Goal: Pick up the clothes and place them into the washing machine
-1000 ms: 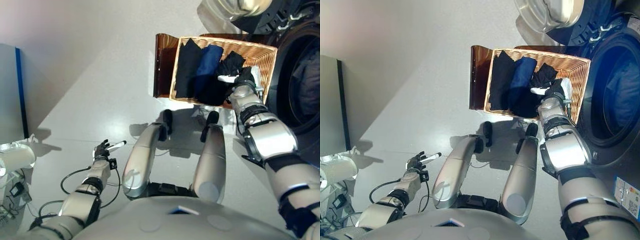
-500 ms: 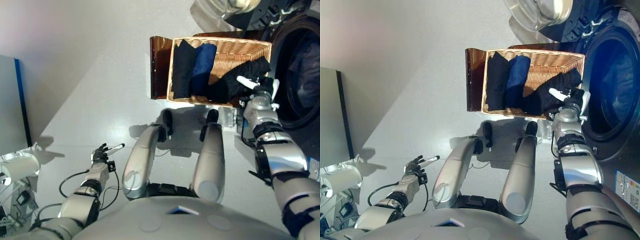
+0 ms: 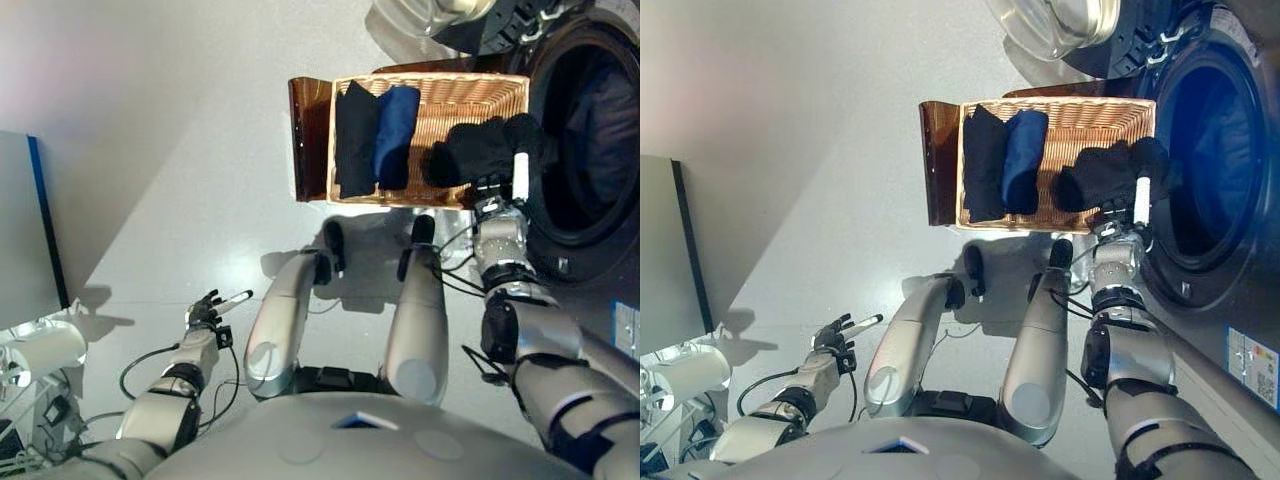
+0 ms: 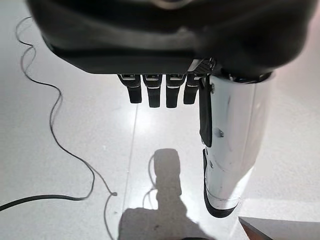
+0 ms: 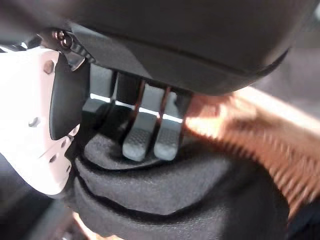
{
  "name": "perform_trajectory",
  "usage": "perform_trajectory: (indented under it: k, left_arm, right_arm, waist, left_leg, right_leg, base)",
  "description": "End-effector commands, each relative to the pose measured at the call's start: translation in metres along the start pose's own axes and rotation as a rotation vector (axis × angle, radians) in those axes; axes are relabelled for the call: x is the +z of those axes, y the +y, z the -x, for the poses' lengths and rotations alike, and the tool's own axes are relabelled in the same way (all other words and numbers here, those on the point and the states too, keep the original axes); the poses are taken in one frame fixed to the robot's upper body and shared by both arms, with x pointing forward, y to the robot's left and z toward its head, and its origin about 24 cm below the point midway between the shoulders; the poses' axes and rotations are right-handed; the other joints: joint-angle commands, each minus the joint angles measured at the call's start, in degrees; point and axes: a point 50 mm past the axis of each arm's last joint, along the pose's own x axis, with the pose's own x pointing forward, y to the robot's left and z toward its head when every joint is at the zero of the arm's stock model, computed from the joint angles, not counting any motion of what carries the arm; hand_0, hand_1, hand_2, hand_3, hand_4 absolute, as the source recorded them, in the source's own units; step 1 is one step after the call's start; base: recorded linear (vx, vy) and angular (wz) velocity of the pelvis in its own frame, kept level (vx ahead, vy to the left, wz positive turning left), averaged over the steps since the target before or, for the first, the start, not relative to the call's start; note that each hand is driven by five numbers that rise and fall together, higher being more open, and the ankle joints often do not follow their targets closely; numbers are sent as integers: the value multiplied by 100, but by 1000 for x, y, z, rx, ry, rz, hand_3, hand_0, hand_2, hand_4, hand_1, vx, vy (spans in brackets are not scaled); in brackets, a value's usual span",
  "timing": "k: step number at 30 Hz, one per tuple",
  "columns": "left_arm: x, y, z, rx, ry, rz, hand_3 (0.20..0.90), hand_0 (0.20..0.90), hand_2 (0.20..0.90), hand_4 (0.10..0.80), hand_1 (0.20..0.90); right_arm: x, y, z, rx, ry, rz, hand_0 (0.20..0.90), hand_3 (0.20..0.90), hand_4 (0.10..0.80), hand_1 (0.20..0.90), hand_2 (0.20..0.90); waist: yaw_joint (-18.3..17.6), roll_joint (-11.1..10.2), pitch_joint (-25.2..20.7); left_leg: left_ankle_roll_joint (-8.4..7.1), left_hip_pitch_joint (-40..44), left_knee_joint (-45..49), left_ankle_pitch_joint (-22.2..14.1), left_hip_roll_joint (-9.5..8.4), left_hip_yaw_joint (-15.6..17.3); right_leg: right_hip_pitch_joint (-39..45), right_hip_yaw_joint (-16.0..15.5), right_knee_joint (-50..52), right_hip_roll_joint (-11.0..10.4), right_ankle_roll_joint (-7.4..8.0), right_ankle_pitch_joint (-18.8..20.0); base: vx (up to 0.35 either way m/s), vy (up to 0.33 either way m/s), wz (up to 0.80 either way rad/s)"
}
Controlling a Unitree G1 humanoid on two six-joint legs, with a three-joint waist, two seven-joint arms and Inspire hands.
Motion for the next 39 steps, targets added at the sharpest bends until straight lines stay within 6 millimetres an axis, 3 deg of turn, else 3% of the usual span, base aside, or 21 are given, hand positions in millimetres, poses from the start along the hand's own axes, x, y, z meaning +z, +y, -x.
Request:
perform_trajectory:
  k: [1,3,7,11,14,15,17,18,21,30,39]
  left_arm:
    - [-30,32,3,104,78,-36,900,900,900,800,900]
    - [-28,29,3,99,71,-37,900,900,900,800,900]
    - [-26,28,3,97,62,-39,900,900,900,800,900]
    - [-26,29,3,98,56,-36,900,900,900,800,900]
    - [-27,29,4,93,54,-36,900,900,900,800,900]
    - [-27,28,4,91,53,-36,900,900,900,800,900]
    - [-29,29,5,95,57,-31,900,900,900,800,900]
    - [-29,29,5,94,57,-31,900,900,900,800,900]
    - [-31,29,5,98,61,-30,900,900,900,800,900]
    - [-34,34,5,117,78,-29,900,900,900,800,900]
    - [-42,33,8,126,102,-48,900,900,900,800,900]
  right_arm:
    - [38,31,-2,78,-167,-167,200,200,300,200,200]
    - [41,32,-3,32,-181,-296,200,200,300,200,200]
    - [50,38,-3,23,-197,-367,200,200,300,200,200]
    - [73,52,-2,47,-260,-440,200,200,300,200,200]
    - [113,65,2,77,-376,-503,200,200,300,200,200]
    - [114,66,3,77,-378,-503,200,200,300,200,200]
    - [139,73,8,101,-452,-514,200,200,300,200,200]
    - [140,74,8,100,-453,-513,200,200,300,200,200]
    - [166,77,17,130,-541,-536,200,200,300,200,200]
    - [191,67,21,61,-614,-516,200,200,300,200,200]
    - [212,72,29,-22,-657,-557,200,200,300,200,200]
  waist:
    - [73,128,-237]
    - [103,165,-260]
    - [138,184,-286]
    - [162,214,-325]
    - [163,241,-378]
    - [167,249,-376]
    - [152,245,-399]
    - [156,250,-402]
    - [104,226,-419]
    - [7,177,-371]
    - [8,317,-452]
  left_leg:
    - [-564,-95,-364,252,-13,-157]
    - [-561,-83,-372,243,-34,-171]
    - [-562,-92,-365,238,-52,-188]
    - [-568,-103,-378,245,-70,-190]
    - [-573,-109,-387,249,-85,-186]
    - [-572,-112,-383,247,-85,-185]
    - [-573,-130,-346,233,-91,-200]
    - [-573,-136,-341,230,-92,-198]
    - [-589,-169,-266,201,-72,-195]
    - [-600,-331,393,-68,6,-175]
    - [-643,-346,593,-294,-16,-118]
  right_leg:
    - [330,36,94,-136,-111,-491]
    - [352,28,95,-157,-101,-510]
    - [365,17,96,-174,-90,-528]
    - [336,40,105,-185,-82,-535]
    - [332,55,118,-201,-72,-549]
    - [327,57,123,-201,-72,-551]
    - [276,81,196,-191,-77,-575]
    - [268,84,205,-191,-77,-579]
    - [238,105,278,-185,-83,-622]
    - [50,195,840,-153,-165,-865]
    - [-94,316,1122,-161,-185,-1147]
  base:
    - [0,0,0]
    - [0,0,0]
    - [0,0,0]
    - [1,10,5]
    - [5,6,1]
    - [0,0,0]
    - [0,0,0]
    - [0,0,0]
    - [0,0,0]
    - [-1,-8,2]
    - [21,6,-2]
